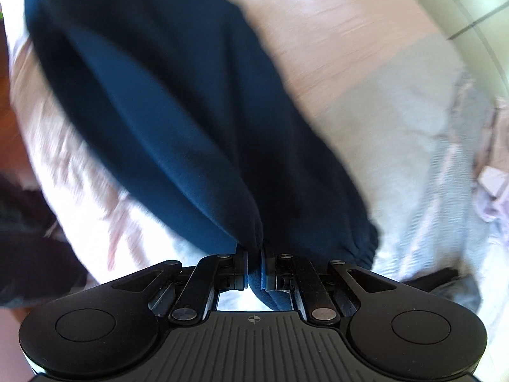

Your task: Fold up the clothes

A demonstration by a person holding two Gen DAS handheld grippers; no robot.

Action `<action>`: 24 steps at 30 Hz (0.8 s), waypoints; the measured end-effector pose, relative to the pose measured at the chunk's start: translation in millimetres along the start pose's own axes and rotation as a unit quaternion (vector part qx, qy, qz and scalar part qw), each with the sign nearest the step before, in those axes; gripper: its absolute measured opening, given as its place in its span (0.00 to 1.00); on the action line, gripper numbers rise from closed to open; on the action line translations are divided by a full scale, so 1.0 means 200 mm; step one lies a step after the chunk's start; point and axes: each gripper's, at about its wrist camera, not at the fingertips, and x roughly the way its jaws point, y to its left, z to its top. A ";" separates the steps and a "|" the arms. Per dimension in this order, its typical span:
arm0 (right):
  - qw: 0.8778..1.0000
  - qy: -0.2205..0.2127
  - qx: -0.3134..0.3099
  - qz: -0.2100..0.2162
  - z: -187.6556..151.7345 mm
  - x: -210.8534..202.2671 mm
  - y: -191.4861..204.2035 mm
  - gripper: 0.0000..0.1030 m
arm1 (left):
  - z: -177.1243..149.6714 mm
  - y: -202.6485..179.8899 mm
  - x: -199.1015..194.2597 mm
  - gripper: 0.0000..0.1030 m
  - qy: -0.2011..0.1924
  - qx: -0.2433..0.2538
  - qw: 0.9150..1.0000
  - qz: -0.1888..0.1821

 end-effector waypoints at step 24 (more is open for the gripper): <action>0.999 0.040 0.005 0.014 -0.06 0.03 -0.01 0.27 | -0.07 0.00 -0.11 0.07 0.070 -0.083 0.993 -0.042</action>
